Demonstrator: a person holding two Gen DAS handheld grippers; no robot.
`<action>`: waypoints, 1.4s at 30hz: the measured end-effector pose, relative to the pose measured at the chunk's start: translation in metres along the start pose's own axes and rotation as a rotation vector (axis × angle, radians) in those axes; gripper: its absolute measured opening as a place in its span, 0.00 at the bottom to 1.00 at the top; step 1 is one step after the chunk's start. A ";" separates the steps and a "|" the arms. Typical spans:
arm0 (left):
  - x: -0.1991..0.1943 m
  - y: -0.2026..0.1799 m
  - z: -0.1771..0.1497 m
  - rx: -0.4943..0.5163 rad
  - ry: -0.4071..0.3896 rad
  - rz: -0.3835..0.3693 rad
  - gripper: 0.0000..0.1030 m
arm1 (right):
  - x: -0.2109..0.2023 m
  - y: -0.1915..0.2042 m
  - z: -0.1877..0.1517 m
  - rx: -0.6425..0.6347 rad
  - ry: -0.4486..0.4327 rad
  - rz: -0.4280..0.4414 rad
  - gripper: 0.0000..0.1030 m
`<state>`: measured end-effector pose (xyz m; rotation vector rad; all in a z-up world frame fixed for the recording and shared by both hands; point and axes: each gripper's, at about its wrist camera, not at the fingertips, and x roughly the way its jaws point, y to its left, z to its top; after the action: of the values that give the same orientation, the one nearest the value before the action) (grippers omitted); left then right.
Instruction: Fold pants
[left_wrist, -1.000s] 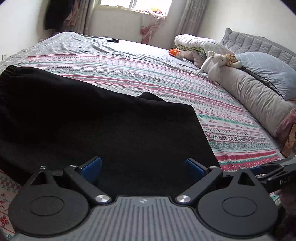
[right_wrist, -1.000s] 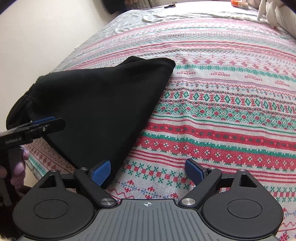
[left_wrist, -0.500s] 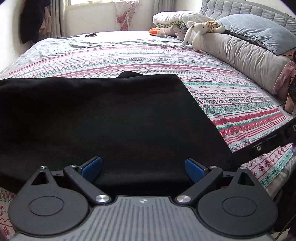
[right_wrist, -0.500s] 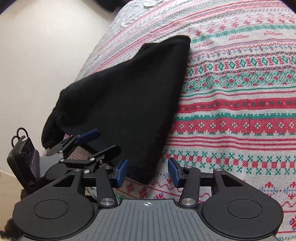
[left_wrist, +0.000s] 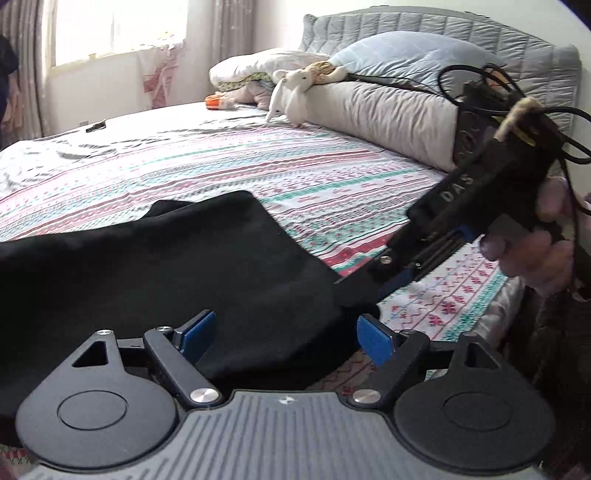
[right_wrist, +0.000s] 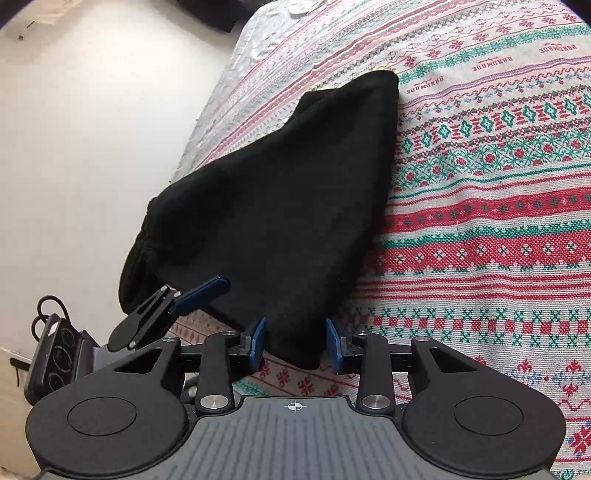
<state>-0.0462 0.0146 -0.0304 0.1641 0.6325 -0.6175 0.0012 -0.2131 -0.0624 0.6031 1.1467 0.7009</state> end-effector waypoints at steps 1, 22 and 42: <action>0.001 -0.005 0.001 0.017 -0.009 -0.018 0.94 | 0.000 0.002 0.002 0.003 -0.001 0.006 0.33; 0.043 -0.039 0.002 0.098 0.029 0.244 0.32 | 0.006 0.008 0.035 0.044 -0.071 -0.013 0.43; 0.025 -0.040 0.001 -0.024 -0.035 0.312 0.28 | 0.040 0.002 0.080 -0.014 -0.173 -0.176 0.34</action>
<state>-0.0529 -0.0300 -0.0430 0.2237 0.5657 -0.3116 0.0863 -0.1879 -0.0610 0.5332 1.0193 0.4963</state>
